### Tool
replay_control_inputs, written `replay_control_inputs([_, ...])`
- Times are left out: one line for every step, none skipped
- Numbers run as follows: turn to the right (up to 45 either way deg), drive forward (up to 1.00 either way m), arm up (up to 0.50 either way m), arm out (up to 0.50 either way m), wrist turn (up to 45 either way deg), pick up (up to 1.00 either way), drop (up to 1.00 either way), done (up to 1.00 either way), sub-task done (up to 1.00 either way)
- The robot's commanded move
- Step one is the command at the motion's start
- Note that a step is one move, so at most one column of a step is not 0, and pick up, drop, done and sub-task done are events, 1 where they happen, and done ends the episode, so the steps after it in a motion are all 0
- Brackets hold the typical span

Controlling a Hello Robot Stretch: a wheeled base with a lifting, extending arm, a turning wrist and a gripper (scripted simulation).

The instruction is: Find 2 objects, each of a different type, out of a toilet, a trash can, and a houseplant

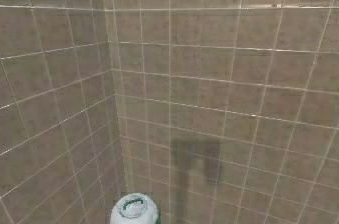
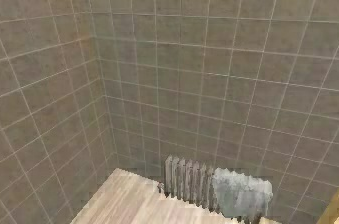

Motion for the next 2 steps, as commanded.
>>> replay_control_inputs([-12.0, 0.0, 0.0, 0.0, 0.0, 0.0, 0.0, 0.0, 0.0])
replay_control_inputs([0.0, 0.0, 0.0, 0.0, 0.0, 0.0, 0.0, 1.0, 0.0])
